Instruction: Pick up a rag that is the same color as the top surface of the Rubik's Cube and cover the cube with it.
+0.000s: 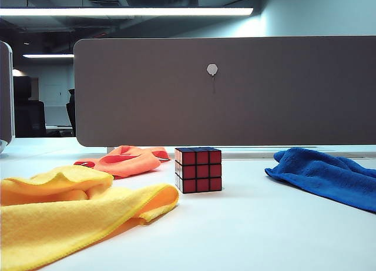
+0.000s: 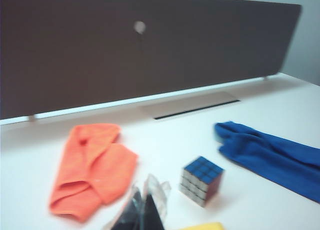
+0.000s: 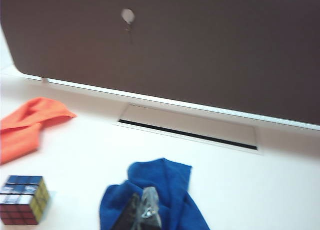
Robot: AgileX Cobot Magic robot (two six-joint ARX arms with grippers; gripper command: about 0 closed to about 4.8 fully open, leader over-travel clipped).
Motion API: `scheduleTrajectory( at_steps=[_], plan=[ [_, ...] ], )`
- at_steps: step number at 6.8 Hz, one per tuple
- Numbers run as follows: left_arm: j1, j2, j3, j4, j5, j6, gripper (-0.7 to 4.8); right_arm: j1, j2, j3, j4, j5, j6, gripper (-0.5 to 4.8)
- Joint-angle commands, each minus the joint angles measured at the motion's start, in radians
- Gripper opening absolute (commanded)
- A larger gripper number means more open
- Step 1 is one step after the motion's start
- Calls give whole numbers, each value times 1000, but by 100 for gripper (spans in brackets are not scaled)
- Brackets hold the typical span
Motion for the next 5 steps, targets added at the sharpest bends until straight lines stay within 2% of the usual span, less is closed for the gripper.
scheduleTrajectory(
  at_steps=[1, 3, 4, 5],
  plan=[
    [-7, 210, 158, 8, 130, 27, -5, 1, 190, 135, -136, -37, -3, -5],
    [-77, 257, 181, 50, 134, 26, -5, 1, 214, 135, -129, -40, -3, -5],
    [-385, 363, 180, 72, -117, 63, -5, 1, 251, 134, -106, -41, -3, -5],
    [-531, 421, 180, 100, -243, 88, -5, 1, 262, 134, -92, -42, -3, -5]
  ],
)
